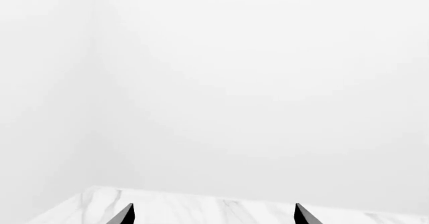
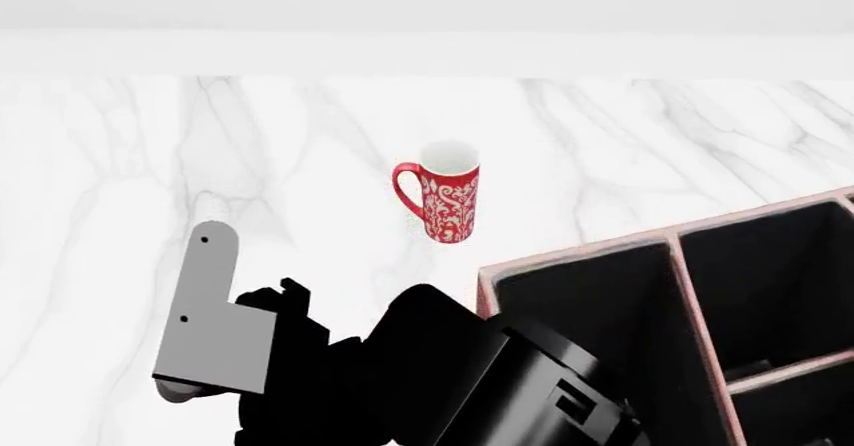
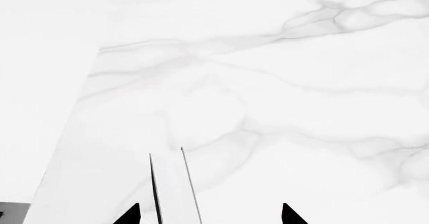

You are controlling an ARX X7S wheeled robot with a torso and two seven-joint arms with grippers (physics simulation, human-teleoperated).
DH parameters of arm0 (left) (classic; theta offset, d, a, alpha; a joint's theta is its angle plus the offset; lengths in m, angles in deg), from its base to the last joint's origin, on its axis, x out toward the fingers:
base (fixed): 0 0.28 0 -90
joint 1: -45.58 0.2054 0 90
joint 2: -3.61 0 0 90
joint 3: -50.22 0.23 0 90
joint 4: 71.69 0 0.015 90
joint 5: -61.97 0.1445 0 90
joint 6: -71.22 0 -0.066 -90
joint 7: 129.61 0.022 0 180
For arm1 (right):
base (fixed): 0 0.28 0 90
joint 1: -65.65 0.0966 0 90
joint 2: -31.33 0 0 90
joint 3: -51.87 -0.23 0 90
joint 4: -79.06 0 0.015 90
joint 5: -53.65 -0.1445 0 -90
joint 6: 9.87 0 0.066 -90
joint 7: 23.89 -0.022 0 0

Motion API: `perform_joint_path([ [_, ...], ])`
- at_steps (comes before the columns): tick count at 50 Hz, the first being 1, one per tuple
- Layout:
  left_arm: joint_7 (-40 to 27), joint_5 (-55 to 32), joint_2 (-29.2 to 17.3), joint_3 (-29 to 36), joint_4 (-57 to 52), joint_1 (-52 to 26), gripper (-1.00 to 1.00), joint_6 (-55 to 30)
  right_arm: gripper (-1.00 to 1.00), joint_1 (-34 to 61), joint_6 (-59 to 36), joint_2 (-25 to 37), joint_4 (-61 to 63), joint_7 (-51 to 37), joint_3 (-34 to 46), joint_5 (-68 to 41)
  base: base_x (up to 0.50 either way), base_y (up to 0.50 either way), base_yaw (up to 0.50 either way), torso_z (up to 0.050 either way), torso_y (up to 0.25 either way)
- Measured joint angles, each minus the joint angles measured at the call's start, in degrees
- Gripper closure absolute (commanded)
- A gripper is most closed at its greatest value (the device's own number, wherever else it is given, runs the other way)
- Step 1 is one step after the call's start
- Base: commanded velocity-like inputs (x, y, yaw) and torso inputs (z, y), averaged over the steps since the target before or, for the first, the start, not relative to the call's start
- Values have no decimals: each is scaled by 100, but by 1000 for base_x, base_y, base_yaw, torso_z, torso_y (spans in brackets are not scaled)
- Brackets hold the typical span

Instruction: Pick up the book and place it in the left compartment of the caddy.

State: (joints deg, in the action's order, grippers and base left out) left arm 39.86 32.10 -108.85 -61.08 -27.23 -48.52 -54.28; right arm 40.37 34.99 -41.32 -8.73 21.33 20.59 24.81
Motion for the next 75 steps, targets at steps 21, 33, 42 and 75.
perform_joint_path([
  [21,-28,-48,-34,4,-25,28,-100,29,-100,-186,190,-138,-227,-87,129,83,0,0,0,0,0],
  [33,-41,-65,-52,14,-26,44,-100,57,-100,-326,304,-258,-439,-203,271,214,0,0,0,0,0],
  [42,-50,-70,-66,27,-21,55,-100,78,-100,-408,409,-323,-611,-240,374,300,0,0,0,0,0],
  [75,-109,-139,-128,20,-50,93,-100,125,-100,-657,700,-507,-1126,-193,674,421,0,0,0,0,0],
])
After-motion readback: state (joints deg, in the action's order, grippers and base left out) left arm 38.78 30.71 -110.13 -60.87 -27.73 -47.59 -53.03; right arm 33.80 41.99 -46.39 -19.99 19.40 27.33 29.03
